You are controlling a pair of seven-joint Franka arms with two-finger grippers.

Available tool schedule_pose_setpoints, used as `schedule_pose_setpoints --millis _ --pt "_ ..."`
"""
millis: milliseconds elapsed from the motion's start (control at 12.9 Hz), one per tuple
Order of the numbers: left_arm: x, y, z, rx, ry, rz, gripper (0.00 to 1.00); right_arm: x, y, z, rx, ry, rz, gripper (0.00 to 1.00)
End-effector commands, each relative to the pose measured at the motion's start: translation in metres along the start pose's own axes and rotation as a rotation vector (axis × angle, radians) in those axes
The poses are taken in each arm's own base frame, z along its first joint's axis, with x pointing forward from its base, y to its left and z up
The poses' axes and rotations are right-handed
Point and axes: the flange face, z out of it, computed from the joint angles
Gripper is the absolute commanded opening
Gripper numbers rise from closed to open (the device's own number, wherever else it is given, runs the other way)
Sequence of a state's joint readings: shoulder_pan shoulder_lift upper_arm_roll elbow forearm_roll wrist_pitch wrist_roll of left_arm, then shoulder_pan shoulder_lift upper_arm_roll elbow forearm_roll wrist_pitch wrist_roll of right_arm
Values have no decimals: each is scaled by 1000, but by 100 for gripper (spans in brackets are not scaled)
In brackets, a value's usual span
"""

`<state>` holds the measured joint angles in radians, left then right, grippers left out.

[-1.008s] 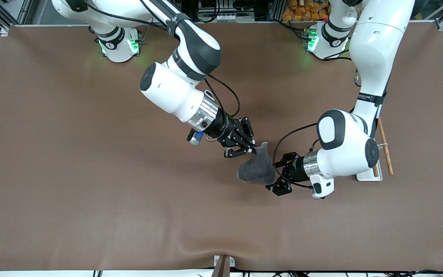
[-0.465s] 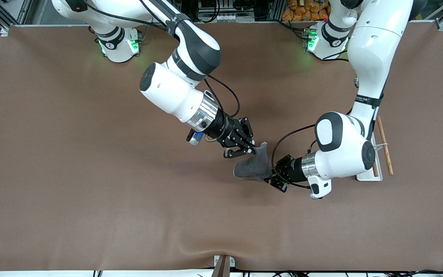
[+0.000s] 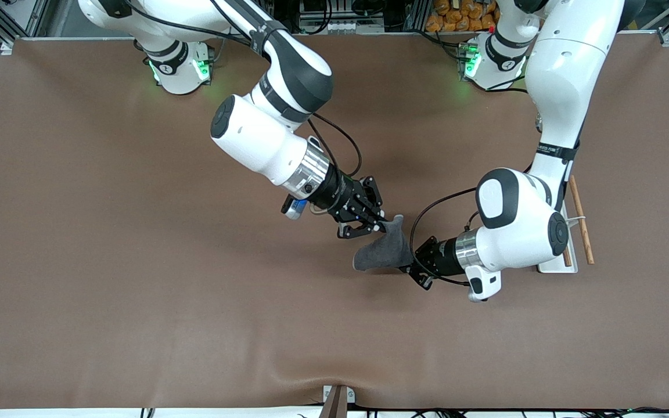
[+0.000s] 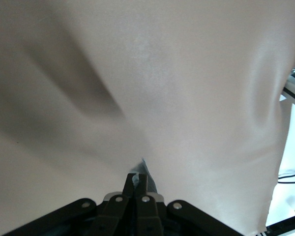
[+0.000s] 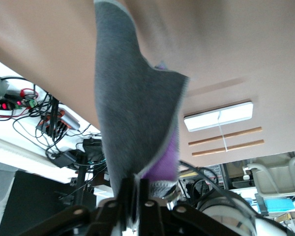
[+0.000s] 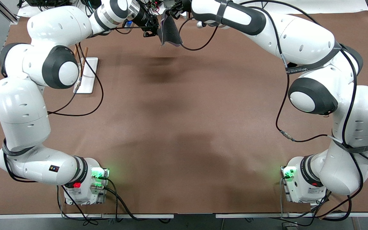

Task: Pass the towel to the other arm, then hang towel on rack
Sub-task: 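Open the right gripper and withdraw while the left gripper carries the towel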

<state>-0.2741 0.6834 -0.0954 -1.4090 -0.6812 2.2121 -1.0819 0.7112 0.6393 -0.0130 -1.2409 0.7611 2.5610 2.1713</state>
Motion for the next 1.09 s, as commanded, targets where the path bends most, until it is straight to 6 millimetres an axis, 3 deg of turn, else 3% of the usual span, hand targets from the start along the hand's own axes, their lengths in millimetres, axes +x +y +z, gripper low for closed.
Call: schedule_pose_setpoints --millis 0,155,310,465,698,1008 --pt "-28 8 -42 -10 -34 20 0 1 -12 -6 -48 44 6 100" --pt "-39 7 -65 14 -44 40 0 -2 -14 -19 -61 90 -48 100" --pt "-27 -1 -91 77 -26 76 0 3 -13 -26 -95 197 -144 100" --pt "-19 -11 -117 132 -30 137 0 4 -23 -47 -145 231 -189 100" --pt "6 -33 -137 267 -4 214 0 12 -36 -81 -249 283 -279 100" --pt "31 -63 -135 486 120 335 0 33 -53 -138 -445 341 -485 100"
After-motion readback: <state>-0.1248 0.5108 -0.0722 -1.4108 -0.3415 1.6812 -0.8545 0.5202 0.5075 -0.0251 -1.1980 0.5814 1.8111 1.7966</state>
